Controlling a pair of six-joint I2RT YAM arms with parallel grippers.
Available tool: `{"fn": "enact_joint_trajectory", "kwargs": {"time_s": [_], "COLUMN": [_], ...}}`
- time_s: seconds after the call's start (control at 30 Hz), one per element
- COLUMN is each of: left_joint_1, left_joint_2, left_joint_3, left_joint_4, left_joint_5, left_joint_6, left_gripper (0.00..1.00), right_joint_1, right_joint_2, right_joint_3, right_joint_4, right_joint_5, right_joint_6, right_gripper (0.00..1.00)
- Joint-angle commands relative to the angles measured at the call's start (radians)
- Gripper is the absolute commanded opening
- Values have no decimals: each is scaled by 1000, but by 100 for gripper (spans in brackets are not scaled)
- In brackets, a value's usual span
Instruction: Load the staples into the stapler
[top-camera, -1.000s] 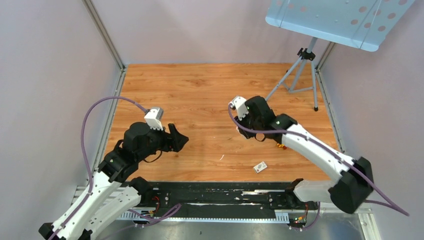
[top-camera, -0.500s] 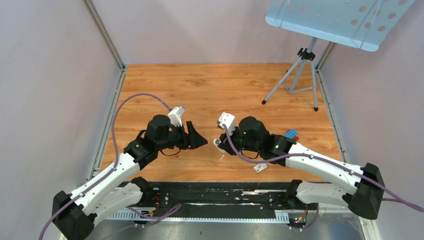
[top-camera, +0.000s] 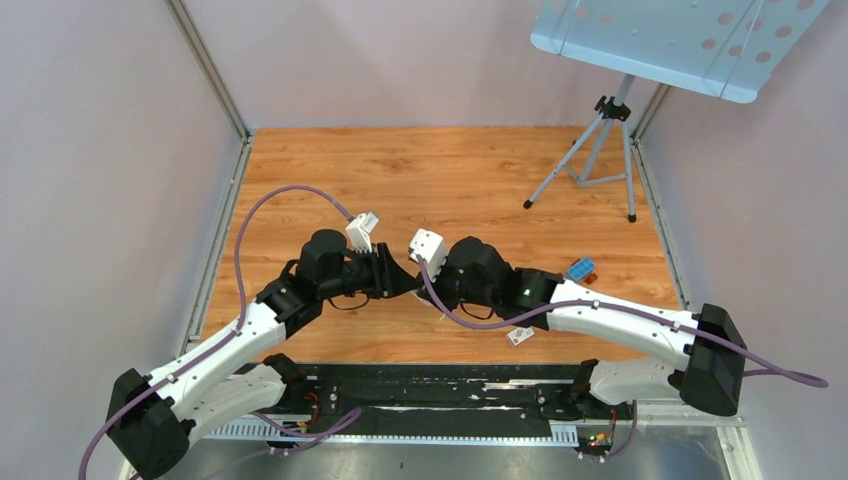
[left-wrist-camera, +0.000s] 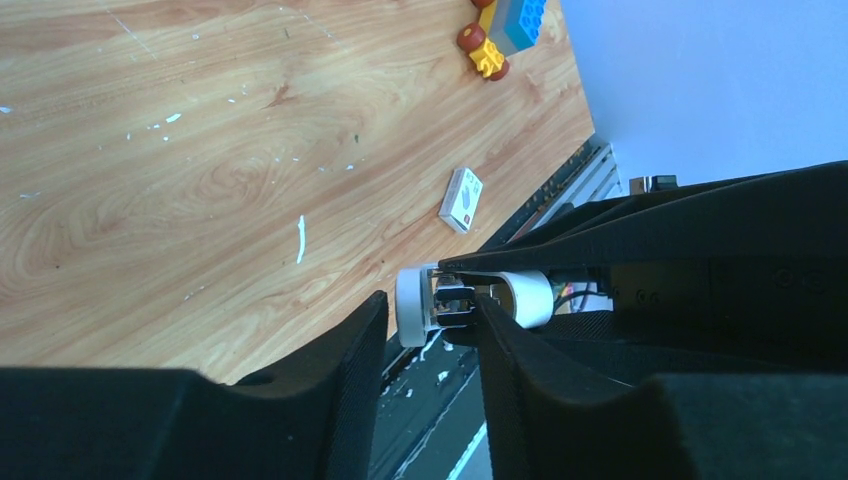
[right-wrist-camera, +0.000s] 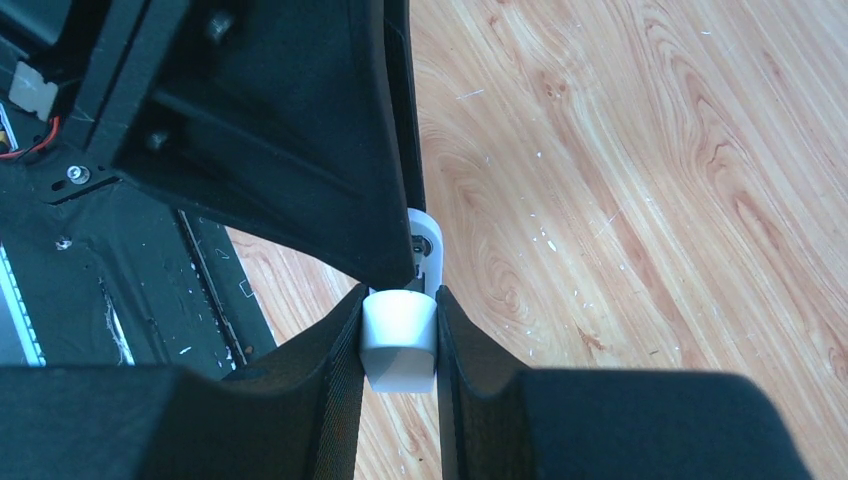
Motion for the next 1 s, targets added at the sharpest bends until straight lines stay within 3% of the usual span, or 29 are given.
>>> {"fn": "enact_joint_trajectory", "kwargs": {"time_s": [0.0,0.13,0.27,0.6,0.73,0.97], "left_joint_1": [-8,-8,-8,-8,-8,-8], "left_joint_2": [-2,-23,-44,-40,-59,-122], "left_joint_3": [-24,-38,-41,-31,-17,-12], "left_joint_4": [15,21,7,12,-10,-22], "left_joint_5": [7,-4,-3,-29,-44,-81], "left_joint_6": [-3,-26,-27,-43,-47,-51], "left_gripper": [37,33,51,50,65,66], "right_joint_1": [30,36,37,38,38,38], "right_joint_2": [5,3,-11,-35,-35,-60], "right_joint_3": [37,33,13,-20,-25,-36], "right_joint_4": [44,44,43,66,62,66], "right_joint_5": [36,52,98,75,83,100], "right_joint_6": [-8,-13,-14,-12,-12,-18], "right_gripper": [10,10,8,7,7,7]}}
